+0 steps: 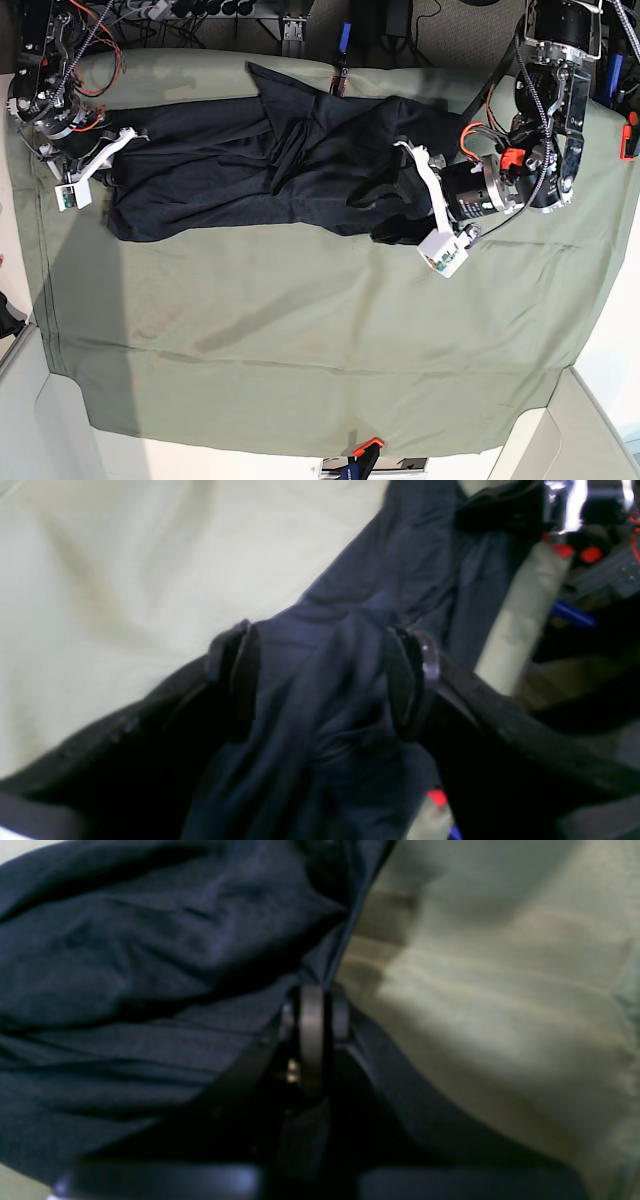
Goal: Fold the T-shirt properly
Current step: 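Fold the held end over toward the right gripper and release, then grasp the collar end with the right gripper and fold it onto the bundle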
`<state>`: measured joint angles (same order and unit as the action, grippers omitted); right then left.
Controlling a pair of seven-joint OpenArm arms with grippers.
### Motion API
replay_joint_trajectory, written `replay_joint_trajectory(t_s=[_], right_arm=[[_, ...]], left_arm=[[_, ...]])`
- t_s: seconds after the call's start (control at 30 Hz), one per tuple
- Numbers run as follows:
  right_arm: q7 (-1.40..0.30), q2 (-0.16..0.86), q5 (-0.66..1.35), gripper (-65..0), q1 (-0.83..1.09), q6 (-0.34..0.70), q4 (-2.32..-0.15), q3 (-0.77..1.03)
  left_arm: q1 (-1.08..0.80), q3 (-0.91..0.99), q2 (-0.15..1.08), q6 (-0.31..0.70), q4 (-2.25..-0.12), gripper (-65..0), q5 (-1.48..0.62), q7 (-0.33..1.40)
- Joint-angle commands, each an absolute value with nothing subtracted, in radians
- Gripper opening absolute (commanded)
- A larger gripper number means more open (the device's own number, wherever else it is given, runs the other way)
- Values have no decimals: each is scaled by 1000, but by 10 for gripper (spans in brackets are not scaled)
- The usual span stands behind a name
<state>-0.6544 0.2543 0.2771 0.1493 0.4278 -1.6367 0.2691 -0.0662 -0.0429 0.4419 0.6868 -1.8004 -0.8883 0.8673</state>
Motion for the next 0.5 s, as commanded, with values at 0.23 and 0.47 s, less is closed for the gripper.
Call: replay_joint_trajectory(t_s=[0.23,0.47], right_arm=[[-629,298,323,-650,89,424,-1653,448],[-673,353,503,-650,89,436,-1669,513]], left_arm=[[-84,124,505,698,-1816,-239,-910,859],[-134,132,516,698,-1810,-239,-897,857]])
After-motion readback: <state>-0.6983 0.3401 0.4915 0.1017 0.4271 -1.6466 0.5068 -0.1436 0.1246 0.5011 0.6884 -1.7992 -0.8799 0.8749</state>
